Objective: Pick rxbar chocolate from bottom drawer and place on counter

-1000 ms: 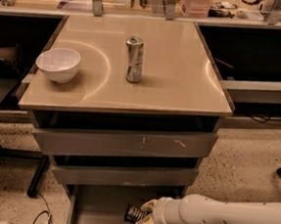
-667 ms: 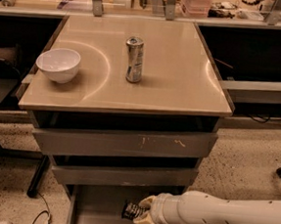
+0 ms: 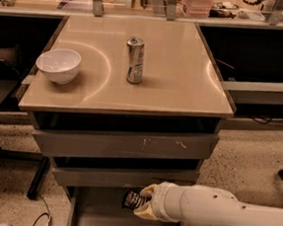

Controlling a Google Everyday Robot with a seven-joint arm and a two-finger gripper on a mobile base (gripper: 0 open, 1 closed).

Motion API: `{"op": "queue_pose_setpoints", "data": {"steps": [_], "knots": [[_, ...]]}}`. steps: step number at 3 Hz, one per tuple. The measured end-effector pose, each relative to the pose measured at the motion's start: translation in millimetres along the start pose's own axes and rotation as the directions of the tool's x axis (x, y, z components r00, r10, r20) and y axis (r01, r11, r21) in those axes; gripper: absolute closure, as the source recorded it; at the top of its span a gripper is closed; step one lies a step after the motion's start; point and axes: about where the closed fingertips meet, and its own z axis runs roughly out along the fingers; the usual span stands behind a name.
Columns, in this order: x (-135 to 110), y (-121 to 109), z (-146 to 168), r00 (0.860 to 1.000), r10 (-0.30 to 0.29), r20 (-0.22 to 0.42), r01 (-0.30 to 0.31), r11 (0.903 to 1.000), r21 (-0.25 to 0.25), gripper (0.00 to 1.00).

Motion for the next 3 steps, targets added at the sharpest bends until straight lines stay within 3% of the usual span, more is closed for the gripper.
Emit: {"op": "queue_pose_setpoints", "data": {"steps": [2, 3], "knots": [[-7, -6, -8, 1.000, -0.020, -0.002, 0.020, 0.9996, 0.021, 1.00], [-29, -15, -31, 0.999, -0.049, -0.005, 0.049, 0.9968, 0.063, 1.00]]}}
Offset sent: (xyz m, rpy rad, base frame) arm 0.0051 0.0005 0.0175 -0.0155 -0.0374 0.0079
